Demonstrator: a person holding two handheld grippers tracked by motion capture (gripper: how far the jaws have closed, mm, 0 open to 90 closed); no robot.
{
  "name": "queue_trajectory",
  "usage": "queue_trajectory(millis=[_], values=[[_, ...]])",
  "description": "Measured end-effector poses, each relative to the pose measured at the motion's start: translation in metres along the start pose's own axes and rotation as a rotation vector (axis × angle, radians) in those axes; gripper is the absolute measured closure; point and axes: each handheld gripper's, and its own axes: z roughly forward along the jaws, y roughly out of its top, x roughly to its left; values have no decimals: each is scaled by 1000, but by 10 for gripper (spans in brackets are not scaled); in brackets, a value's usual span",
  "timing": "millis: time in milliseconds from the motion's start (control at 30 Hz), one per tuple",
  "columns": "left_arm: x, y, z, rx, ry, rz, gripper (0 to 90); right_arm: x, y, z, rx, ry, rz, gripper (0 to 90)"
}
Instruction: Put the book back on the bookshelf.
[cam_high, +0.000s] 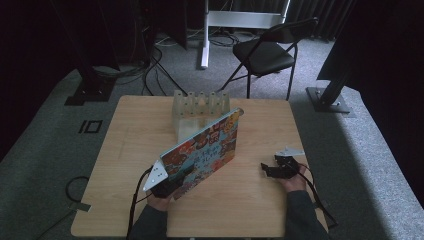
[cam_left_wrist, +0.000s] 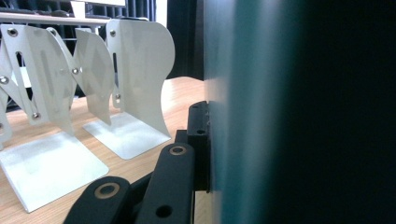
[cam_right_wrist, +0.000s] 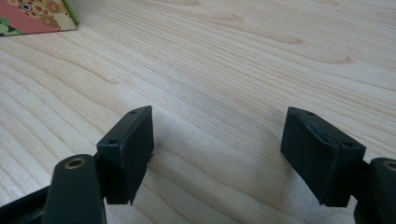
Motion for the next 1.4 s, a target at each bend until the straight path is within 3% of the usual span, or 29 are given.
queue_trajectory(millis=[1400], values=[[9,-1,-18,0,51,-22,804,0,0,0,0,0,0,253]])
